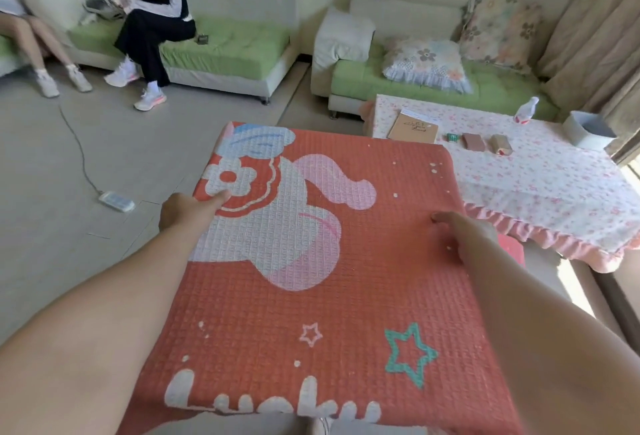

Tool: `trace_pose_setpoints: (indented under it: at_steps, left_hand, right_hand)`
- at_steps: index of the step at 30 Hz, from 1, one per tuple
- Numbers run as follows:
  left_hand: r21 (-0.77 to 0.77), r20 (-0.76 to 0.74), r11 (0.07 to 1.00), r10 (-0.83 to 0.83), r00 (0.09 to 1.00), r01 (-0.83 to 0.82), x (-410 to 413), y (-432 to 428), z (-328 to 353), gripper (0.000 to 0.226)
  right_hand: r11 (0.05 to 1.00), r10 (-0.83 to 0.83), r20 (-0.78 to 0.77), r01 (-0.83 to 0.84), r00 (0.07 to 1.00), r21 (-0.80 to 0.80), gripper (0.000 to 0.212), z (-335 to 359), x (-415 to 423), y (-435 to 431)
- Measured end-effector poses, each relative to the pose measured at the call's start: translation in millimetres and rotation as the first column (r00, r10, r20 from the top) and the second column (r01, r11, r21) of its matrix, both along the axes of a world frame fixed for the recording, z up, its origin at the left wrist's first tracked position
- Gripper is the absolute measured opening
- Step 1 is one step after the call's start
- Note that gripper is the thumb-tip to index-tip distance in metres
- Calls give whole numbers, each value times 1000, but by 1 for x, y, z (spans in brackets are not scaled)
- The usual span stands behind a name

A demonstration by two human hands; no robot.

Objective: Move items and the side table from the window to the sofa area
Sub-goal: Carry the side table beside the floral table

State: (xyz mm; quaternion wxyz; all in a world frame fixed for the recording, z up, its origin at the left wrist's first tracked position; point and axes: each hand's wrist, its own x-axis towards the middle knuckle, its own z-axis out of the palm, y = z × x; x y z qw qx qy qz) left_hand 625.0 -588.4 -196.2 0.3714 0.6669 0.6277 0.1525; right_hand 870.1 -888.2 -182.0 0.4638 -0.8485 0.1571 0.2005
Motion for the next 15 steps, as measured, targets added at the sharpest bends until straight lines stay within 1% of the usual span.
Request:
trace_pose_setpoints:
  at_steps: [3,7,10,11,15]
  left_hand:
    - [0,-8,999,33,999,-33,20,29,6,59]
    - [15,1,997,81,997,-81,48,69,13,61]
    - [14,23,994,104,994,-104,67,100,15,61]
    - [13,23,994,110,994,-111,72,109,14,59]
    - [-5,40,994,106,994,-106,107,160,9,59]
  right_hand:
    - [999,20,20,-21,1000,33,56,0,31,36]
    - [999,29,6,-29,1000,43,59,5,70,87]
    - [996,59,0,-59,998,60,67,3,98,122]
    - [997,59,-6,-59,998,57,66,1,106,131]
    - [997,60,-17,-59,998,50,47,4,139,179]
